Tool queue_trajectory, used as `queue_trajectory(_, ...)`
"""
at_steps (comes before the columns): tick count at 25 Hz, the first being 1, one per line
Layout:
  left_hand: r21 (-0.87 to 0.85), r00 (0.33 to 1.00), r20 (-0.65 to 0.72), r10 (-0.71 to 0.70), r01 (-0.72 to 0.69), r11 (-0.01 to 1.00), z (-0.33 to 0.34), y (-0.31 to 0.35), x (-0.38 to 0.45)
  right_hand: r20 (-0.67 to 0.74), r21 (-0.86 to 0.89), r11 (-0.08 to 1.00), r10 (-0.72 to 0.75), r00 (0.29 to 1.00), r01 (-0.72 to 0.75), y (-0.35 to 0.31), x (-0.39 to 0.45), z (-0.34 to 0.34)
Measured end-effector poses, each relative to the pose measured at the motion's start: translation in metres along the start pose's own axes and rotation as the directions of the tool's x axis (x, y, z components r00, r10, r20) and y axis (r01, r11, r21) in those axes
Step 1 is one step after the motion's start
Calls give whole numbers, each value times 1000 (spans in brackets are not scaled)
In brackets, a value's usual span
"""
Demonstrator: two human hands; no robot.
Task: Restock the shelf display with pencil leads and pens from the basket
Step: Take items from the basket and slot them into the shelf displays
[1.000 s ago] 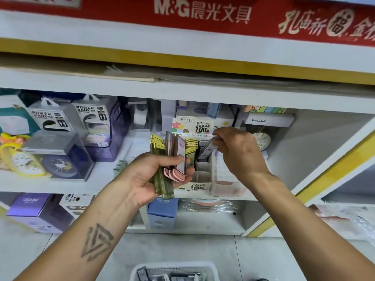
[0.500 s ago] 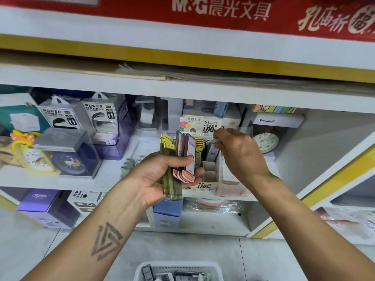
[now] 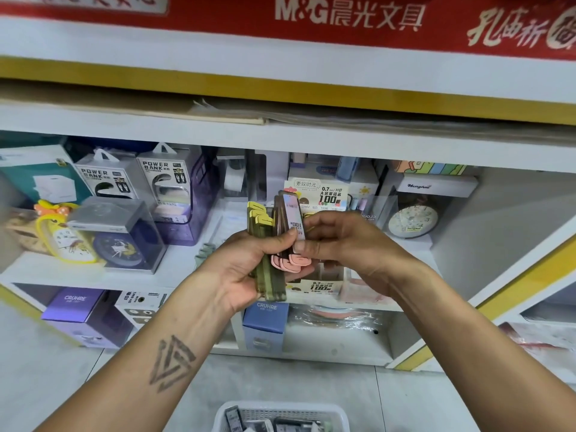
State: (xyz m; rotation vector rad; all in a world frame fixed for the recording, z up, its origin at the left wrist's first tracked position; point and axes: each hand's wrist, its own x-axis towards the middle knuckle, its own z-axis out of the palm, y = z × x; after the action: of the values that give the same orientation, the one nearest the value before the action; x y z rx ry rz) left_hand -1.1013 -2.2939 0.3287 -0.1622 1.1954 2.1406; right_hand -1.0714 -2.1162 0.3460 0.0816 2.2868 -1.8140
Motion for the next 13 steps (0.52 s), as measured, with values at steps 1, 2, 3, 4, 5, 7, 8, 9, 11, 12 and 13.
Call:
queue_trajectory(1,0,1000,-7,2,-2,1000,-1,1,-1,7,21,1000,-4,1000,4,0,0,1)
queue_trajectory(2,-2,1000,-14,2,-2,1000,-1,2,-1,-4,37,999,-2,1000,2,0,0,3)
queue_trajectory(3,-7,1000,-22,1,-1,1000,-2,3,-1,-33,59,998,1,999,1,0,1,4)
queue_trajectory(4,-15,999,-32,1,-1,1000,-3,4,-2,-76,95,996,2,997,6,0,2,5)
queue_trajectory(5,-21,999,-49,3,-4,1000,-3,5,-1,-124,139,990,-1,992,18,1,4,4)
queue_trajectory(7,-34,995,-102,11,-14,999,-5,8,-1,-234,174,982,-30,972,72,-1,6,-3)
queue_trajectory(8,-43,992,-128,14,-20,999,-7,10,-2,-292,113,989,-62,954,99,-2,7,-8)
queue_trajectory(9,-52,989,-150,18,-26,998,-8,12,-2,-340,6,993,-106,934,115,-3,8,-13)
queue_trajectory(11,-65,983,-180,22,-34,997,-11,16,-4,-362,-198,969,-210,908,145,-1,8,-20)
queue_trajectory(12,-72,981,-191,21,-35,997,-13,17,-4,-348,-244,954,-256,902,176,-1,8,-22)
queue_trajectory(13,-79,980,-198,19,-36,996,-14,19,-5,-332,-243,945,-294,896,220,-2,8,-25)
